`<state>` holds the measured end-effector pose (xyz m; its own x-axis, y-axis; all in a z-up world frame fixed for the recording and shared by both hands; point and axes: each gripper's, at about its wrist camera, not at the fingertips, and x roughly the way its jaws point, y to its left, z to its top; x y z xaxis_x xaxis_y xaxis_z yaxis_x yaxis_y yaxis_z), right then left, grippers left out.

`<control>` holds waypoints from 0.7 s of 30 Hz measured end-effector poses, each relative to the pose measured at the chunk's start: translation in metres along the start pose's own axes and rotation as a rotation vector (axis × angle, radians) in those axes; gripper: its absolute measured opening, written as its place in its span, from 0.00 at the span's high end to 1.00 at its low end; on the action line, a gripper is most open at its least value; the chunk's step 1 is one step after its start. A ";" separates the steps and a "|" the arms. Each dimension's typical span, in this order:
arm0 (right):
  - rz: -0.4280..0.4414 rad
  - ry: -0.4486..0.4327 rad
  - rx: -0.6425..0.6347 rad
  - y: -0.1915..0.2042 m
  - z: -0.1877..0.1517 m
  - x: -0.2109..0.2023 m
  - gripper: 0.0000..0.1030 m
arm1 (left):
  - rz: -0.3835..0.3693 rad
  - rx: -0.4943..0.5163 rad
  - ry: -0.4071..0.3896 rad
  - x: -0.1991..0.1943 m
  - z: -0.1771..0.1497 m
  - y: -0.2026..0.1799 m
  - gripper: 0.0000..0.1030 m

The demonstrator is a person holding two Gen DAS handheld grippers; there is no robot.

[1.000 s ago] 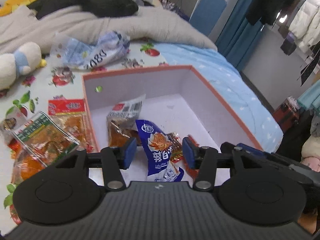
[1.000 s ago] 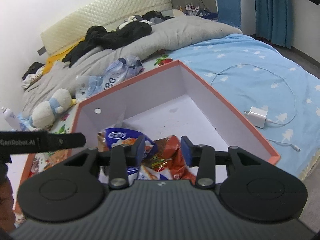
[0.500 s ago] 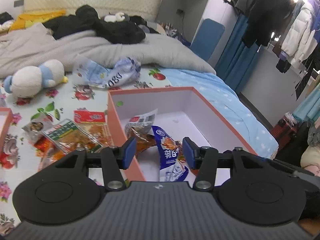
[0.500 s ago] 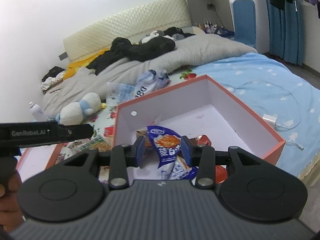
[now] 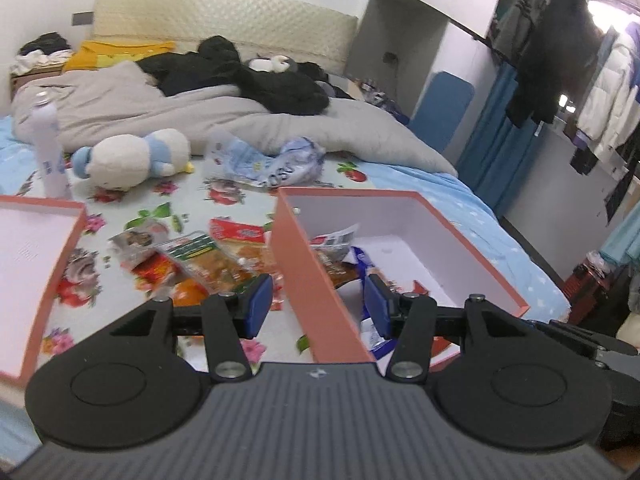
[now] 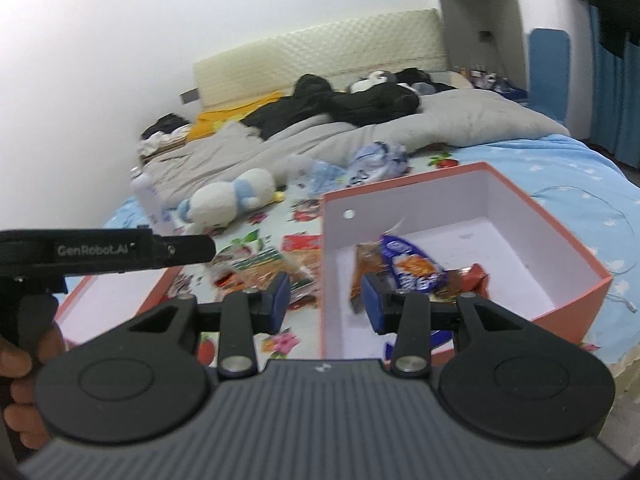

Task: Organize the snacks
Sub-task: 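Raise both grippers away from the pink box toward the snack pile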

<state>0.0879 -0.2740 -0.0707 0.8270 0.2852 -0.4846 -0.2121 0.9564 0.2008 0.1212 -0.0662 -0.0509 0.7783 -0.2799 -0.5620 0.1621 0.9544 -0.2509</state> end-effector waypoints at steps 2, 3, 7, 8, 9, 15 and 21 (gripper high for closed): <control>0.000 -0.006 -0.030 0.011 -0.007 -0.001 0.59 | 0.019 -0.014 -0.006 -0.009 -0.008 0.010 0.45; -0.004 -0.010 -0.058 0.018 -0.011 -0.001 0.59 | 0.029 -0.023 -0.005 -0.011 -0.012 0.015 0.45; 0.023 0.016 -0.099 0.033 -0.022 0.005 0.59 | 0.067 -0.042 0.002 -0.020 -0.027 0.033 0.45; 0.034 0.025 -0.100 0.036 -0.024 0.007 0.59 | 0.076 -0.045 0.003 -0.022 -0.032 0.038 0.45; 0.040 0.034 -0.104 0.038 -0.027 0.009 0.59 | 0.083 -0.049 0.005 -0.024 -0.036 0.042 0.45; 0.040 0.074 -0.161 0.056 -0.042 0.020 0.59 | 0.117 -0.107 0.035 -0.021 -0.055 0.067 0.45; -0.004 0.081 -0.259 0.078 -0.050 0.040 0.59 | 0.114 -0.128 0.072 0.000 -0.061 0.083 0.40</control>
<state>0.0783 -0.1852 -0.1171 0.7860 0.2753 -0.5535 -0.3435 0.9389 -0.0207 0.0978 0.0070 -0.1203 0.7408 -0.1823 -0.6466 -0.0063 0.9606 -0.2780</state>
